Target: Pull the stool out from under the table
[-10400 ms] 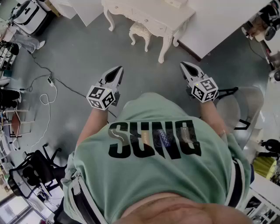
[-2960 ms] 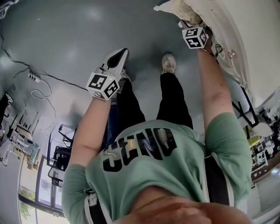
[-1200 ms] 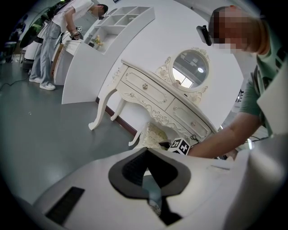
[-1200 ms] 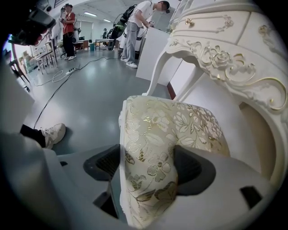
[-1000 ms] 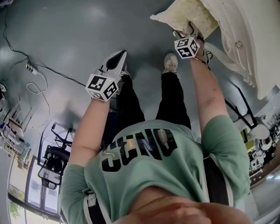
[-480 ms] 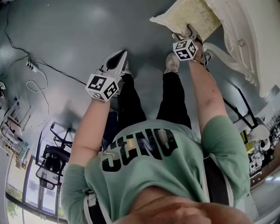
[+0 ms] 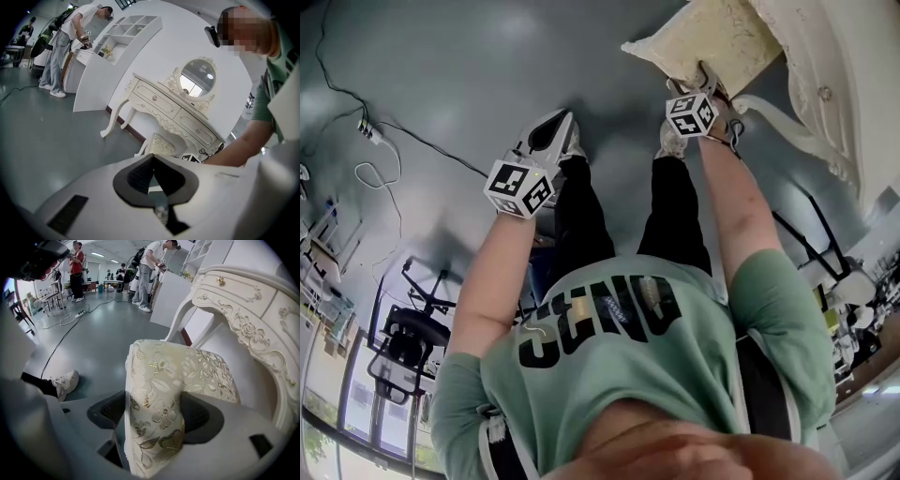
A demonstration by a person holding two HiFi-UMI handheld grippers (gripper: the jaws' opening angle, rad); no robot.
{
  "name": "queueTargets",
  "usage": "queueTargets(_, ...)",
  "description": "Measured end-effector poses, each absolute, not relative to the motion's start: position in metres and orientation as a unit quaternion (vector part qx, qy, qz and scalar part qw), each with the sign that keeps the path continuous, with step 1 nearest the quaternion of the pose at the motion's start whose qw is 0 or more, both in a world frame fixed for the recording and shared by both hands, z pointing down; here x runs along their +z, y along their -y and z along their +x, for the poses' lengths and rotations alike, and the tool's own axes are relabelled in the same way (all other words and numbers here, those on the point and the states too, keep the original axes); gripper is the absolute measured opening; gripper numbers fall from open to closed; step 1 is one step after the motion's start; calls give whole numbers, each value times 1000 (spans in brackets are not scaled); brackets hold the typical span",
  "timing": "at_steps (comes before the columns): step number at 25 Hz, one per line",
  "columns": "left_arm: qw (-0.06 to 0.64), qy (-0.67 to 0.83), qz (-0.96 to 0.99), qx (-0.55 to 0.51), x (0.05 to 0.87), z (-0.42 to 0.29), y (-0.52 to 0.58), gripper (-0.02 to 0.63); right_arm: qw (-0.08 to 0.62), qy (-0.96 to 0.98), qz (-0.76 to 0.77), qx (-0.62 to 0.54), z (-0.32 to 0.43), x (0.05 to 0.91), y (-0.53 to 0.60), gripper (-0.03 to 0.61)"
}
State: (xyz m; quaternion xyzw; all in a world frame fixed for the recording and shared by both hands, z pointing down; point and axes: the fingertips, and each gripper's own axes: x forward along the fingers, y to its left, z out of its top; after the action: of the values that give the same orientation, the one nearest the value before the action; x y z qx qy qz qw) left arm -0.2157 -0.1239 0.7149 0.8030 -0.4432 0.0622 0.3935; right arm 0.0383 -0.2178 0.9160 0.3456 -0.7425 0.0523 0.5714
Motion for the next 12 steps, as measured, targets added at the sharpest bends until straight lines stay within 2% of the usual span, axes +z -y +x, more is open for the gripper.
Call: queueTargets(12,395,451,798,60,702,-242,113,8,581,749,317,43,-14,918,159,364)
